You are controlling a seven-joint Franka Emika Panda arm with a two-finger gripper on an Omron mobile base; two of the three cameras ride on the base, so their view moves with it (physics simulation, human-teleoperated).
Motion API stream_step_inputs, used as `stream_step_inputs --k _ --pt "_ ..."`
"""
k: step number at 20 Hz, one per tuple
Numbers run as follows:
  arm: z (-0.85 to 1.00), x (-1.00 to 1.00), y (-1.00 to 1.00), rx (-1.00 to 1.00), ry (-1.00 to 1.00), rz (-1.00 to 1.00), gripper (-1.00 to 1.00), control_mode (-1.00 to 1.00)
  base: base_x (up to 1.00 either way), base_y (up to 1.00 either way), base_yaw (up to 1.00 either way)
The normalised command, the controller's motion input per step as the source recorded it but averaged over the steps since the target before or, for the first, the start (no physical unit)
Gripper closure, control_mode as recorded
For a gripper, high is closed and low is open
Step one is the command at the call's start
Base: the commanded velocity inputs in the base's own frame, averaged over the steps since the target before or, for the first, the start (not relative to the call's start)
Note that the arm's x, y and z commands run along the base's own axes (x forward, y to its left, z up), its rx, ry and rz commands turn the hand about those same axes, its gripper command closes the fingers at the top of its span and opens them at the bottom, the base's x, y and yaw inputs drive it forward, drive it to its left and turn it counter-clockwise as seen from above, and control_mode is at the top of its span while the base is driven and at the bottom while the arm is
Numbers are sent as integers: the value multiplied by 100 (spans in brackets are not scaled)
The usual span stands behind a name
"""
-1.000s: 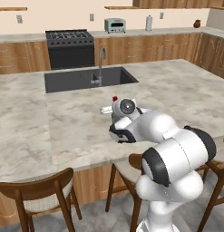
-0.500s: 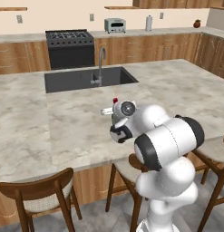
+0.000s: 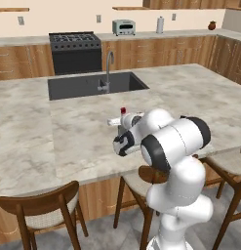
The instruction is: There is a bowl on the dining counter. Grab a lemon wedge from the fridge and place it in the bowl. Then get the liquor bottle and glass cup from the cabinet and place them next to the bowl.
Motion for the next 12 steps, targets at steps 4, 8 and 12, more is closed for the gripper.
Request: stream_step_inputs --k 4,8,12 --pt "-28 17 5 5 -4 4 100 -100 0 0 0" --pt "-28 16 2 2 -1 2 100 -100 0 0 0" --pt "-29 21 0 0 0 0 100 -100 0 0 0"
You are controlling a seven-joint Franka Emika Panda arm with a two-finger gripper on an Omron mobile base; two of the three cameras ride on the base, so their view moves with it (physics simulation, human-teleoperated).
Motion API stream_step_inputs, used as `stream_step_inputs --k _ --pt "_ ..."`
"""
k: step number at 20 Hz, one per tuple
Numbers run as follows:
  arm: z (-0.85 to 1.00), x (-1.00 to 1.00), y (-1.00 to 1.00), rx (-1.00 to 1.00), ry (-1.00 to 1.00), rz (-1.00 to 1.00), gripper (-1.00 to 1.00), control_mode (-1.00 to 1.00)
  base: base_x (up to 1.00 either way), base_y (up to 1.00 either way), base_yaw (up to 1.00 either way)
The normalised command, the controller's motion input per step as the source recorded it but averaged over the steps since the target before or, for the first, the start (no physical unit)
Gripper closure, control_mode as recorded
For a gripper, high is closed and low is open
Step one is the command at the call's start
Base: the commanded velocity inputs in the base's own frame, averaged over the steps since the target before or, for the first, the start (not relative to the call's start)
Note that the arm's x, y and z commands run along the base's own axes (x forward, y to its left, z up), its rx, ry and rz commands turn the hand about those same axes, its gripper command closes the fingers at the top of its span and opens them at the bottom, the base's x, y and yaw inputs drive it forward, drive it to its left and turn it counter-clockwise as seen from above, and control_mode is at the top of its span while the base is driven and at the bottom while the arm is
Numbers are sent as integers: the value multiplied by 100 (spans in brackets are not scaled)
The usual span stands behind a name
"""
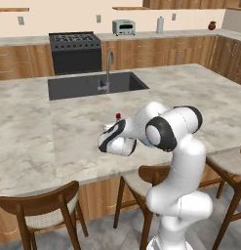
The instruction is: There is a bowl on the dining counter. Grab a lemon wedge from the fridge and place it in the bowl. Then get the liquor bottle and glass cup from the cabinet and place them next to the bowl.
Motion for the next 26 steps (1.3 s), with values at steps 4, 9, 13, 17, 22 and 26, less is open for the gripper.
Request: stream_step_inputs --k 4,9,13,17,22,26 --pt "-27 42 0 0 -3 0 100 -100 0 0 0" --pt "-25 32 0 0 -7 0 100 -100 0 0 0" --pt "-25 0 -10 0 -8 0 -100 -100 0 0 0" --pt "-13 0 -26 0 -6 0 -100 -100 0 0 0" --pt "-3 -1 -31 0 -7 0 -100 -100 0 0 0" --pt "28 -17 -2 0 -15 0 -100 -100 0 0 0"
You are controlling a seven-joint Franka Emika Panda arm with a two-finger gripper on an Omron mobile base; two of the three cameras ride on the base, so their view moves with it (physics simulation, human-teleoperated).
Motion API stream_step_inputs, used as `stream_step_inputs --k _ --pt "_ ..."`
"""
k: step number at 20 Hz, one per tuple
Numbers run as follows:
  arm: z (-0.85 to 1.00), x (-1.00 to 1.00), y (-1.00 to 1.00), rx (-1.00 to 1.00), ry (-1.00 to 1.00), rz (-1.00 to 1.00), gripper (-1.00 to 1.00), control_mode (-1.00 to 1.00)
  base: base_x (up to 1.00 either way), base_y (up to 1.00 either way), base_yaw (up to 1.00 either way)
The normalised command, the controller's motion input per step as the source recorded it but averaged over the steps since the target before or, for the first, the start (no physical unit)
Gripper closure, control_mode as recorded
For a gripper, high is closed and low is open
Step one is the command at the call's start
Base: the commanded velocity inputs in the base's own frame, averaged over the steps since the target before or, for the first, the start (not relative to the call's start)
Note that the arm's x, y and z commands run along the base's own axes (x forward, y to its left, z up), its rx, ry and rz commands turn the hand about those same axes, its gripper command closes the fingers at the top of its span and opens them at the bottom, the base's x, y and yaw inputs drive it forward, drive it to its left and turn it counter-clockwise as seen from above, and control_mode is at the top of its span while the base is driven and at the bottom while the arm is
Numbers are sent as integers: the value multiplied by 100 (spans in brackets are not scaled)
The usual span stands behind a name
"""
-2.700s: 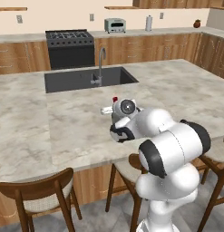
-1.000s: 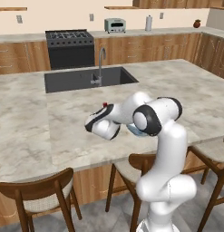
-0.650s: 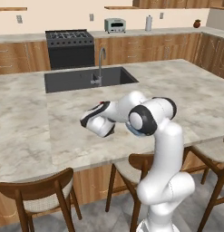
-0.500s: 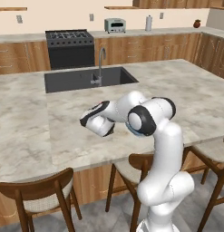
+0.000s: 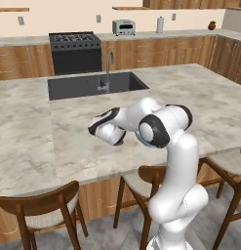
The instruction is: There is a bowl on the dining counter. Grab a lemon wedge from the fridge and place it in the bowl. Then get the liquor bottle and glass cup from the cabinet and place them next to the bowl.
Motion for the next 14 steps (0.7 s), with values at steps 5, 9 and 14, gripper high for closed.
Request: stream_step_inputs --k 5,9,14 --pt "96 -50 0 2 -27 3 -100 -100 0 0 0" --pt "100 -61 0 0 -24 1 -100 -100 0 0 0" --pt "100 -95 0 -5 -9 0 -100 -100 0 0 0"
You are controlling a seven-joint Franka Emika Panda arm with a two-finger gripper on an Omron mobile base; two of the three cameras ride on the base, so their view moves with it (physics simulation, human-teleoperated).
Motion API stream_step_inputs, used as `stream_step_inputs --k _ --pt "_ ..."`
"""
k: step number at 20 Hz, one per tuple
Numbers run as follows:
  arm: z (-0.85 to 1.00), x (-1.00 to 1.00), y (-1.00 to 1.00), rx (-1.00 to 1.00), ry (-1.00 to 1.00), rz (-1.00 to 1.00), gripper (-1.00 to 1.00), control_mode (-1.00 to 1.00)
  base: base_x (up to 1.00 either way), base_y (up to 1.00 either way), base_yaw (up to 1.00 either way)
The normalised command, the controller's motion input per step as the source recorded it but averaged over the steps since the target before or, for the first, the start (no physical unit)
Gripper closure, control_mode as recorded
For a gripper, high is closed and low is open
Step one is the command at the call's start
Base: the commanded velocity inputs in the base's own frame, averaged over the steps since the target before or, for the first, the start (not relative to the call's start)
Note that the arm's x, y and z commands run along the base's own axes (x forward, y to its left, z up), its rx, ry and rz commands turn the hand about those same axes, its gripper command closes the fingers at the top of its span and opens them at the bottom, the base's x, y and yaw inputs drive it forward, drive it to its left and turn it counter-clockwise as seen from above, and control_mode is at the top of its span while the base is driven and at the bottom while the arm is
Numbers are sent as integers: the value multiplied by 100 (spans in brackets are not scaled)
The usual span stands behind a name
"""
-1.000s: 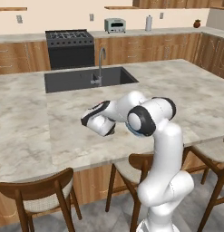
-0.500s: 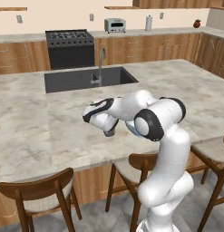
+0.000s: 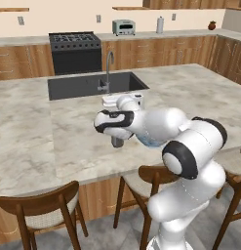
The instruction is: There is a bowl on the dining counter. Grab a lemon wedge from the fridge and place it in the bowl. Then get the liquor bottle and glass cup from the cabinet and place them next to the bowl.
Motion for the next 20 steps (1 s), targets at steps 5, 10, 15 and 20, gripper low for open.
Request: stream_step_inputs --k 5,10,15,20 --pt "100 -97 0 -7 1 0 -100 -100 0 0 0" --pt "100 -78 0 -1 25 0 -100 -100 0 0 0" --pt "84 -76 -5 -8 51 -4 -100 -100 0 0 0" --pt "68 -69 -1 -8 57 -5 -100 -100 0 0 0"
